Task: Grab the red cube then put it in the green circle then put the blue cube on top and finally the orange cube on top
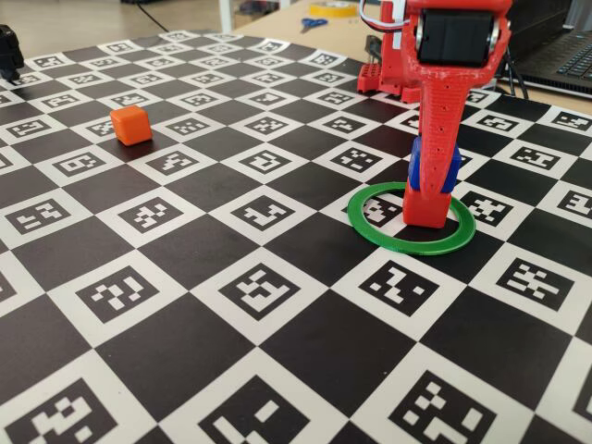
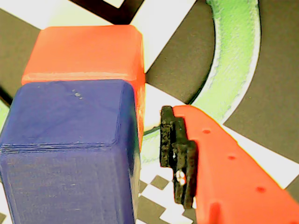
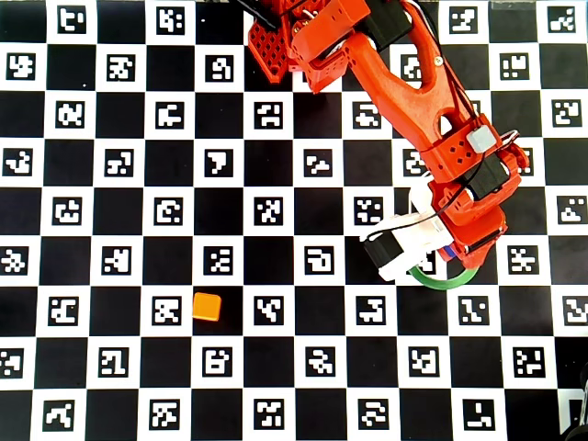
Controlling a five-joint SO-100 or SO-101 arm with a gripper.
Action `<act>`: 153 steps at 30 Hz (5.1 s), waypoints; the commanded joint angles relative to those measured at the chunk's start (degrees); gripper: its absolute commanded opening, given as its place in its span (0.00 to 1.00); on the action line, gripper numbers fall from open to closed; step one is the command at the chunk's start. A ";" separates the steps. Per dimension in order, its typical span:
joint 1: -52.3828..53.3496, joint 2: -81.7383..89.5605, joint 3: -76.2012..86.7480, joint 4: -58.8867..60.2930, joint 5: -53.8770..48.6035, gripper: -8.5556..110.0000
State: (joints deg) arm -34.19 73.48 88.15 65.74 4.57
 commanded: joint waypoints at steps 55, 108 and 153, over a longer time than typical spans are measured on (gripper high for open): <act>47.37 3.43 -31.46 24.96 -16.61 0.48; 56.95 -19.25 -28.65 8.96 -18.98 0.48; 56.95 -20.57 -27.60 5.27 -19.16 0.24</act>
State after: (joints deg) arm 22.76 50.62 60.82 71.54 -14.68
